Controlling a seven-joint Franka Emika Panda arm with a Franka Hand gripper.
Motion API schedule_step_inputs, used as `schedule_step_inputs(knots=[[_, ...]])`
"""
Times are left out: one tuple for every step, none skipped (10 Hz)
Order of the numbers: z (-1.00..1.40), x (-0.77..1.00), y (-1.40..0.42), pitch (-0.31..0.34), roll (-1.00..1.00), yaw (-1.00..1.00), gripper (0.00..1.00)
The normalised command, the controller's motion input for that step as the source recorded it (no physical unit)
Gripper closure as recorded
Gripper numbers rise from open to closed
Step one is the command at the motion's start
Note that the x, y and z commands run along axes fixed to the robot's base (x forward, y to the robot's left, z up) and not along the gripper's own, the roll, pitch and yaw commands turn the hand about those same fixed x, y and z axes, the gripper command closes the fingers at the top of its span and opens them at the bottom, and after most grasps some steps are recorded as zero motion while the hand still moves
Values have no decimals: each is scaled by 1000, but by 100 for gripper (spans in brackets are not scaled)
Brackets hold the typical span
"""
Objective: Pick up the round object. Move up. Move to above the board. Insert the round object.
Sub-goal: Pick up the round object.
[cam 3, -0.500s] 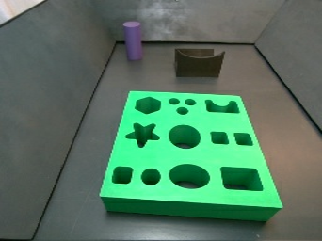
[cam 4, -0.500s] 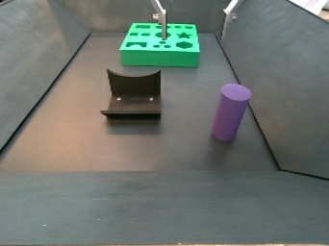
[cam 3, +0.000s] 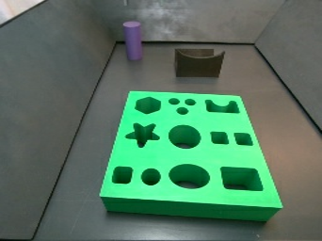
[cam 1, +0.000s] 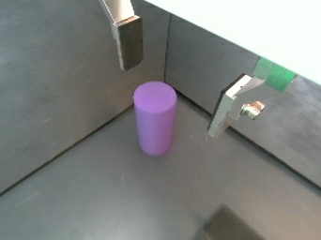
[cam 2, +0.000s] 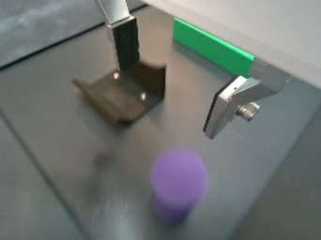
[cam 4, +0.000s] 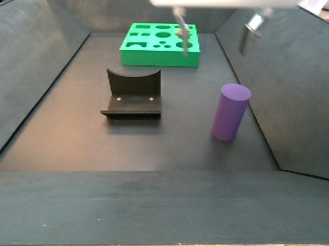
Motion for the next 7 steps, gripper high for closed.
schedule_step_inputs(knots=[[-506, -269, 371, -229, -71, 11, 0], [-529, -280, 269, -241, -44, 0, 0], [-560, -134, 171, -210, -36, 0, 0], [-640, -40, 100, -206, -40, 0, 0], [-683, -43, 66, -196, 0, 0, 0], [-683, 0, 43, -147, 0, 0, 0], [-740, 0, 17, -147, 0, 0, 0]])
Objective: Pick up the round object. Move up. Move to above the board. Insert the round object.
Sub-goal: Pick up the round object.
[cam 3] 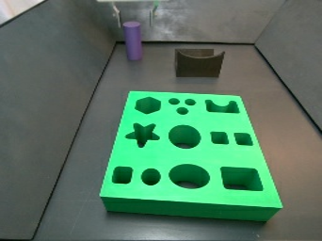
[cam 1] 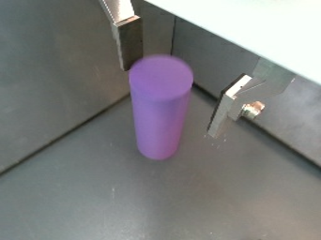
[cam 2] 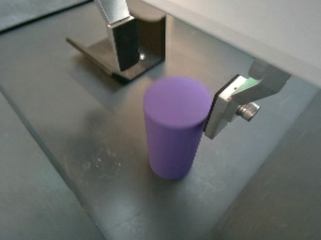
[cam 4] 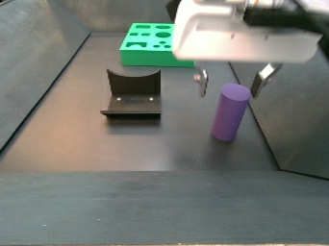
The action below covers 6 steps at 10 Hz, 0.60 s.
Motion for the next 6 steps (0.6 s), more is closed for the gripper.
schedule_step_inputs(knots=[[-754, 0, 0, -143, 17, 0, 0], [0, -6, 11, -34, -24, 0, 0], [0, 0, 0, 6, 0, 0, 0], [0, 0, 0, 0, 0, 0, 0], [0, 0, 0, 0, 0, 0, 100], [0, 0, 0, 0, 0, 0, 100]])
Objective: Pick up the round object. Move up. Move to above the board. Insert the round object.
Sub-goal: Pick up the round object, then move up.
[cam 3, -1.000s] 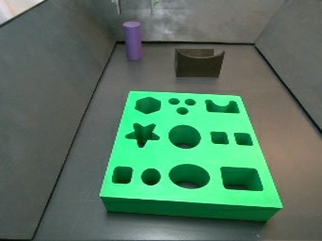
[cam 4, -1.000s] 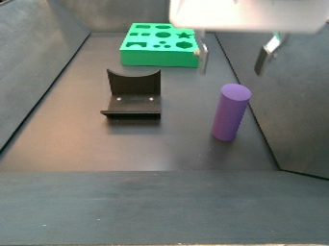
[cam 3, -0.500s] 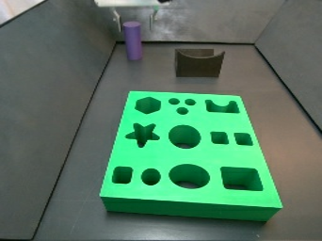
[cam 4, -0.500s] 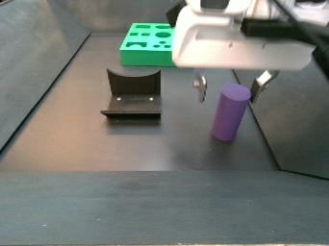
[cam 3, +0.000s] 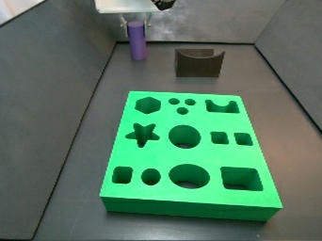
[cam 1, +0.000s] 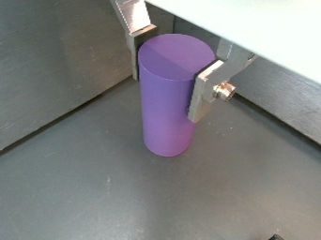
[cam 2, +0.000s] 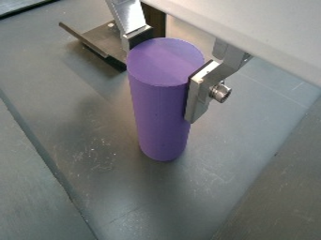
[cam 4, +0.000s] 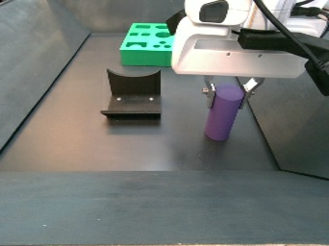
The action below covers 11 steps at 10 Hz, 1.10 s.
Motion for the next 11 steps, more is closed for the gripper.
schedule_step_inputs(knots=[[0, 0, 0, 0, 0, 0, 100], [0, 0, 0, 0, 0, 0, 100], [0, 0, 0, 0, 0, 0, 100], [0, 0, 0, 0, 0, 0, 100], [0, 0, 0, 0, 0, 0, 100], [0, 0, 0, 0, 0, 0, 100], [0, 0, 0, 0, 0, 0, 100], [0, 0, 0, 0, 0, 0, 100], [0, 0, 0, 0, 0, 0, 100], [833, 0, 0, 0, 0, 0, 100], [813, -29, -83, 21, -15, -24, 100]])
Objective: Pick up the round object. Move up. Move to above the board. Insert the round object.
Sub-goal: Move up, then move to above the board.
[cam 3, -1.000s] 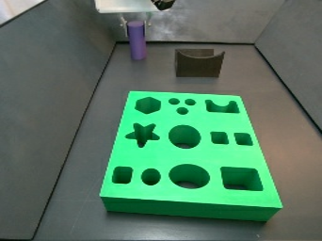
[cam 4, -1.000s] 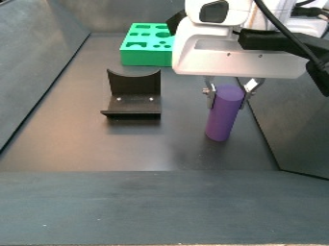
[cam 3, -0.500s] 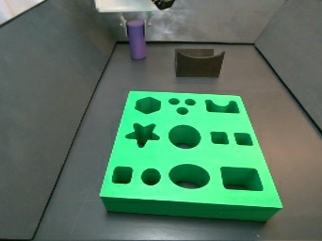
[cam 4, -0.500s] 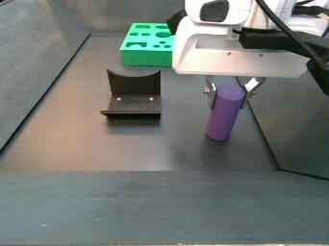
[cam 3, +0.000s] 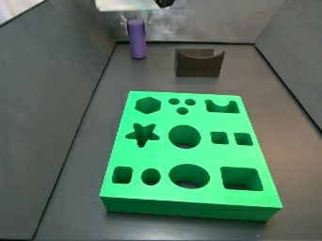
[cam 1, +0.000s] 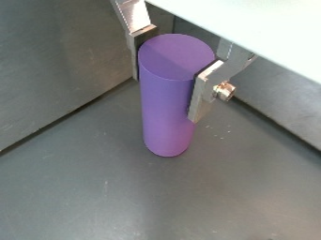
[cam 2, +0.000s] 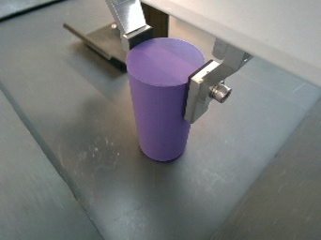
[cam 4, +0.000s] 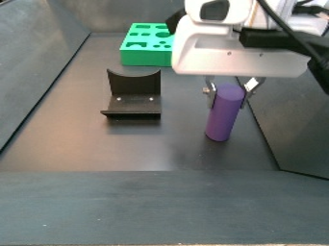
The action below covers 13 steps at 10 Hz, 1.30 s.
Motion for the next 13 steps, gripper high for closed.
schedule_step_inputs(knots=[[757, -53, -86, 37, -21, -21, 100], [559, -29, -40, 43, -25, -5, 100], [459, -22, -32, 44, -28, -2, 100], [243, -14, -22, 38, -31, 3, 100], [1000, 224, -469, -57, 133, -260, 100], [1000, 220, -478, -32, 124, -228, 100], [1000, 178, -405, 1, 118, -171, 100], [845, 103, -221, 45, 107, -87, 100], [684, 72, -149, 70, 94, -45, 100], [459, 45, -80, 89, 78, -8, 100], [347, 36, -57, 93, 70, 3, 100], [428, 180, -1000, 527, -93, 33, 100], [409, 184, -1000, 513, -98, 41, 100]])
